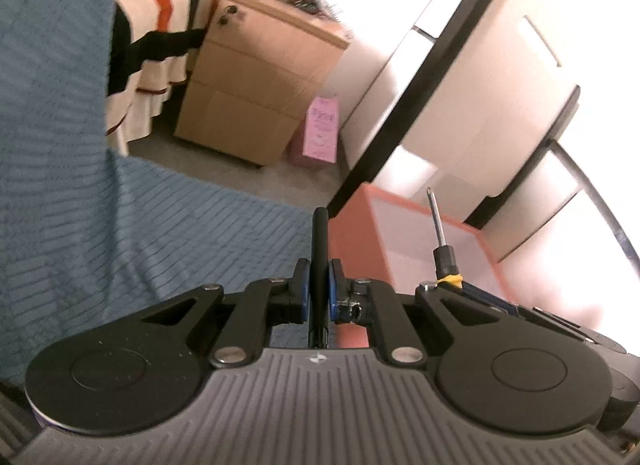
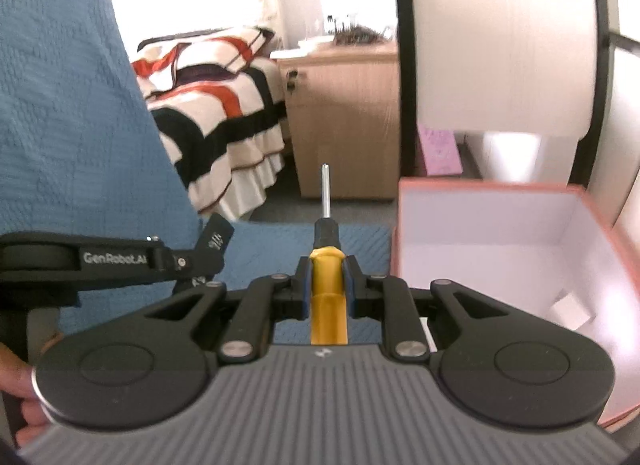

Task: Organize rigid objects
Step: 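Carry the screwdriver and black stick over the pink-rimmed box with both grippers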

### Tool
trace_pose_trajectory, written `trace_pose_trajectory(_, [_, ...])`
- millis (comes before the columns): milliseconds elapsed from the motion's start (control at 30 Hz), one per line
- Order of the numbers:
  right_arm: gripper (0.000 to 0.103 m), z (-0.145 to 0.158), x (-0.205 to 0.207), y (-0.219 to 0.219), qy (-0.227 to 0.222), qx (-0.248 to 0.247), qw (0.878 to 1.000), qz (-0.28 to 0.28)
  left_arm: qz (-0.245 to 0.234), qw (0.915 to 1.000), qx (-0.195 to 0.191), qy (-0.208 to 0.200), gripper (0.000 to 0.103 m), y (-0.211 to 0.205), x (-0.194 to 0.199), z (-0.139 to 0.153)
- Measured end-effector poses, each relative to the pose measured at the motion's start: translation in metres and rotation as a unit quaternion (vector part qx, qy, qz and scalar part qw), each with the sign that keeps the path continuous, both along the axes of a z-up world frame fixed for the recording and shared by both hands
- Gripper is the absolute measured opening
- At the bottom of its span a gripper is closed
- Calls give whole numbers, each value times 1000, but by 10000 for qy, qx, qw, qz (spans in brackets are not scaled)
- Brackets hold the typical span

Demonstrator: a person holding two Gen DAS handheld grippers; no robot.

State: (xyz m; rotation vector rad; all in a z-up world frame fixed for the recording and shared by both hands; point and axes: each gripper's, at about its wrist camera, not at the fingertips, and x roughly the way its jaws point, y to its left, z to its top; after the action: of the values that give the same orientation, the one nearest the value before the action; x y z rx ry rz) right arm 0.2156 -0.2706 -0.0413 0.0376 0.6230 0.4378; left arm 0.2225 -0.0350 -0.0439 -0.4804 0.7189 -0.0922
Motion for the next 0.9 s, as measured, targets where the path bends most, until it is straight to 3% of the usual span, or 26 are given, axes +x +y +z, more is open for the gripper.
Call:
trace_pose_trajectory(200, [19, 24, 5, -21, -176, 131, 9997, -131, -369, 9993, 38, -55, 11, -25, 24, 26])
trace_pose_trajectory(500, [19, 33, 16, -65, -252, 167, 9984, -481, -760, 9968, 61, -242, 11, -81, 46, 51])
trace_pose_trajectory(900, [19, -2, 33, -130, 137, 177, 9948, -990, -1177, 9925, 307, 119, 11, -158, 78, 18])
